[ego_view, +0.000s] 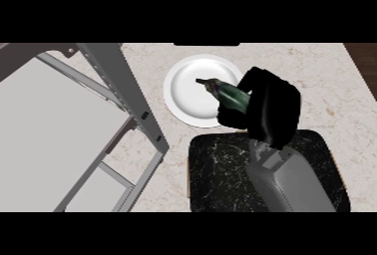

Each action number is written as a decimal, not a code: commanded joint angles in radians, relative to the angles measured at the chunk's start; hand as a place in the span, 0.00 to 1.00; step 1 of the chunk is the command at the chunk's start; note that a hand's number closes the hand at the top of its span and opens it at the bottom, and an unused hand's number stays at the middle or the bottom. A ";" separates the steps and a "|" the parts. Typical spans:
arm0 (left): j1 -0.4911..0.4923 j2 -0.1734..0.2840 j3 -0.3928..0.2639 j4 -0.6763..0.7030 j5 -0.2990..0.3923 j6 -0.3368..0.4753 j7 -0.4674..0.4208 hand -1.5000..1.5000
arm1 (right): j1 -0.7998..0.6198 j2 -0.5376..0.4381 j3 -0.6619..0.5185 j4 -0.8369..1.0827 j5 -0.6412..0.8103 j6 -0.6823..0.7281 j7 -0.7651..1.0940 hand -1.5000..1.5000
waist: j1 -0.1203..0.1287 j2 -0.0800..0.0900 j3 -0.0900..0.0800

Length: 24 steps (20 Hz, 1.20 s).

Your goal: Pick the eggplant from the tray and place it in the plate

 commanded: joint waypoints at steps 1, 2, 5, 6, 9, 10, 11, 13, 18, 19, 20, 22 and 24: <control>-0.036 0.009 0.023 0.013 0.021 -0.027 0.009 0.50 | -0.158 0.007 0.026 0.246 -0.083 -0.144 0.059 1.00 | 0.012 0.003 0.000; -0.031 -0.021 -0.001 0.012 -0.009 -0.001 0.015 0.50 | -0.171 0.007 -0.049 0.254 -0.099 -0.128 -0.028 1.00 | 0.000 0.001 0.000; -0.005 0.001 0.007 0.001 -0.008 -0.029 -0.007 0.50 | -0.264 0.007 -0.058 0.454 -0.146 -0.221 -0.049 1.00 | 0.008 0.002 0.000; 0.039 -0.019 -0.015 -0.028 -0.009 -0.028 -0.026 0.50 | -0.294 0.007 -0.001 0.544 -0.141 -0.302 0.004 1.00 | 0.029 0.006 0.000; -0.042 -0.011 0.017 0.060 -0.009 -0.031 -0.042 0.50 | -0.373 0.007 -0.064 0.720 -0.217 -0.393 -0.099 1.00 | 0.023 0.010 0.000; -0.025 -0.018 0.004 0.036 -0.013 -0.032 -0.025 0.50 | -0.370 0.007 -0.001 0.768 -0.223 -0.455 -0.054 1.00 | 0.025 0.008 0.000; -0.030 -0.014 0.004 -0.008 -0.015 -0.020 0.025 0.50 | -0.378 0.007 -0.022 0.799 -0.249 -0.475 -0.097 1.00 | 0.020 0.005 0.001; 0.016 -0.012 -0.001 -0.040 -0.011 -0.028 0.014 0.50 | -0.382 0.007 -0.065 0.804 -0.268 -0.579 -0.076 1.00 | 0.033 0.007 0.001; -0.054 -0.004 0.013 0.033 -0.013 -0.045 0.001 0.50 | -0.487 0.007 -0.134 1.018 -0.327 -0.698 -0.066 0.00 | 0.039 0.014 0.001; -0.032 0.017 0.027 -0.023 0.009 -0.058 0.026 0.50 | -0.510 0.007 -0.185 1.050 -0.335 -0.710 -0.094 0.00 | 0.049 0.015 0.001; -0.082 -0.014 -0.001 0.018 -0.021 -0.031 0.057 0.50 | -0.503 0.007 -0.126 1.068 -0.395 -0.749 -0.076 0.00 | 0.052 0.017 0.001; -0.061 -0.042 -0.013 0.031 -0.044 -0.006 0.013 0.50 | -0.496 0.007 -0.122 1.073 -0.459 -0.775 -0.077 0.00 | 0.046 0.014 0.001; -0.048 -0.043 -0.031 -0.041 -0.047 0.000 0.065 0.50 | -0.535 0.007 -0.167 1.136 -0.464 -0.834 -0.134 0.00 | 0.060 0.017 0.002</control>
